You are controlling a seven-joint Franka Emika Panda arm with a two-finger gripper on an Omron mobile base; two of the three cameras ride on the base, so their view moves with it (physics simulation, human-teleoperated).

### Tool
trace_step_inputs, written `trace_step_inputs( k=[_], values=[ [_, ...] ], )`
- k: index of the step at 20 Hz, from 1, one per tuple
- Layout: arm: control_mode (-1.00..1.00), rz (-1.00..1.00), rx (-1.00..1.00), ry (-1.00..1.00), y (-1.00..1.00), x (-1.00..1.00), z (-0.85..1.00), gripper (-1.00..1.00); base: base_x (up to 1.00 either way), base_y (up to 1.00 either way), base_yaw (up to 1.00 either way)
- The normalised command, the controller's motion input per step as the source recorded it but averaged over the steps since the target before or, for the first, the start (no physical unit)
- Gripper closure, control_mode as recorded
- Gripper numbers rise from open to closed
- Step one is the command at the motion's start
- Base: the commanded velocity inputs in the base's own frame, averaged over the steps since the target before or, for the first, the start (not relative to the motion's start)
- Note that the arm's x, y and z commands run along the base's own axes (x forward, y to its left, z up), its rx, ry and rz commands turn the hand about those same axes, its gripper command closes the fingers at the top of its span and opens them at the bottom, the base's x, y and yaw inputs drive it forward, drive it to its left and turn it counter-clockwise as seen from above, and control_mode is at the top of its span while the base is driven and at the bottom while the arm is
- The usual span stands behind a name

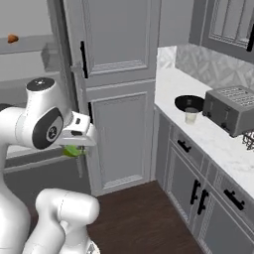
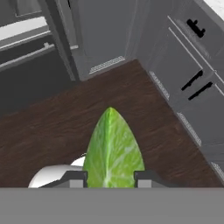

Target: Grab a lemon wedge from the fridge and one ice cube from the ice bowl, and put them in the glass of lemonade.

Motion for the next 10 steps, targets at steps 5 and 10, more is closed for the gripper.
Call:
trace_step_inputs(
  k=[5,10],
  values=[
    [1.0,0.0,0.0,0.0,0.0,0.0,0.0,1.0,0.93,-0.46,-0.38],
    [1.0,0.0,0.0,0.0,0.0,0.0,0.0,1.0,1.0,-0.06,-0.19]
  ],
)
